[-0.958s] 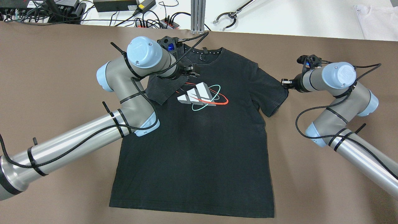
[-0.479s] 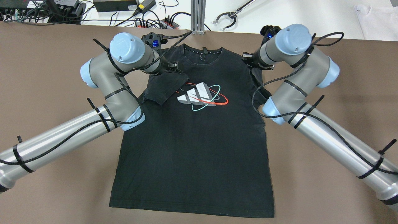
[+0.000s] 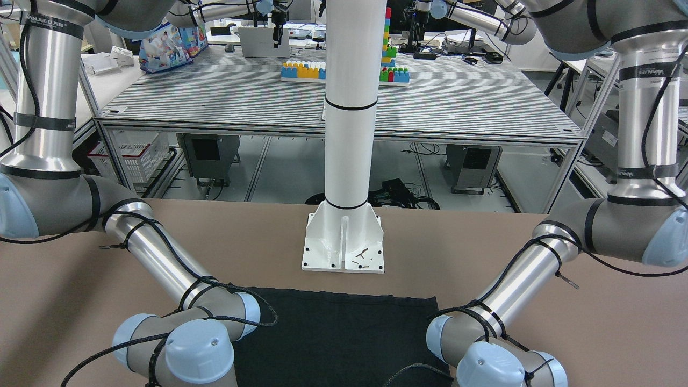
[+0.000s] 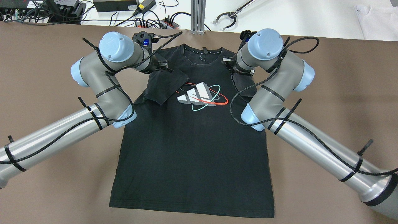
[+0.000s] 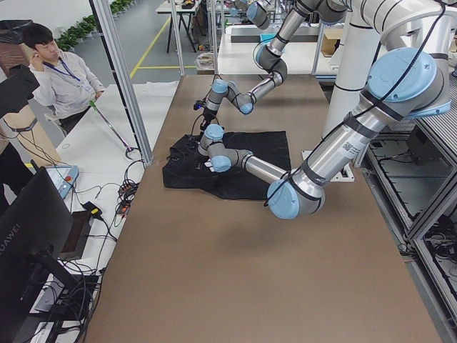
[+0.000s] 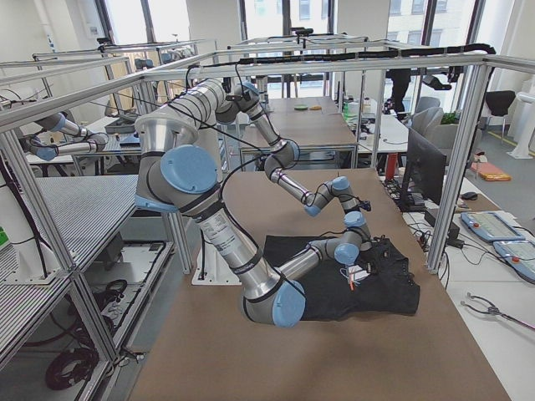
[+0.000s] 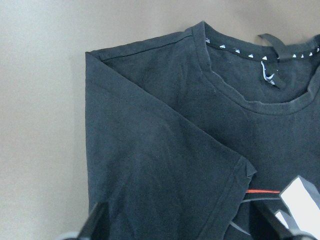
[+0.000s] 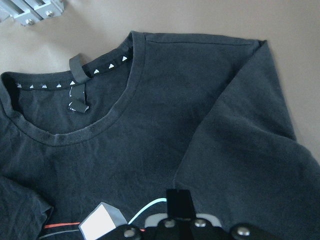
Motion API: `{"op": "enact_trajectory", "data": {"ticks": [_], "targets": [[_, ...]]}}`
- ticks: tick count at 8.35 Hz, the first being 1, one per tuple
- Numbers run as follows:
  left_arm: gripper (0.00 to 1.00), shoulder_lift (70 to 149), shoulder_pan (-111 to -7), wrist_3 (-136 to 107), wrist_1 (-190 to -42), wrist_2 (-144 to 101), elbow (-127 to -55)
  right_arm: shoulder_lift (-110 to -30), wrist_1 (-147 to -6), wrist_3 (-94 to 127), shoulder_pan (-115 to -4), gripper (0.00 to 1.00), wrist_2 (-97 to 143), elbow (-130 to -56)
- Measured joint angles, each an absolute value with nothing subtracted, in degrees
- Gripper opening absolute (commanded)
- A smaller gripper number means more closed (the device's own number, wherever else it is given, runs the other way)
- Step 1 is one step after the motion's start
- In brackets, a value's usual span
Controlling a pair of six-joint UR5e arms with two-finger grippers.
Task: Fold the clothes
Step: 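Fold the sleeve nearest the right gripper inward onto the shirt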
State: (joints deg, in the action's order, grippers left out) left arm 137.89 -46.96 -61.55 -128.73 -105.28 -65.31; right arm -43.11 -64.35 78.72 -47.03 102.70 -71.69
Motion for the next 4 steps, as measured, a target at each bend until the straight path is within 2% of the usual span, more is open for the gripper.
{"op": "enact_trajectory", "data": {"ticks": [4], "targets": [[1.00, 137.7, -47.0, -61.4, -128.9, -105.3, -65.4, -39.6, -64.4, 81.3, -43.8, 0.00, 95.1, -67.2]]}}
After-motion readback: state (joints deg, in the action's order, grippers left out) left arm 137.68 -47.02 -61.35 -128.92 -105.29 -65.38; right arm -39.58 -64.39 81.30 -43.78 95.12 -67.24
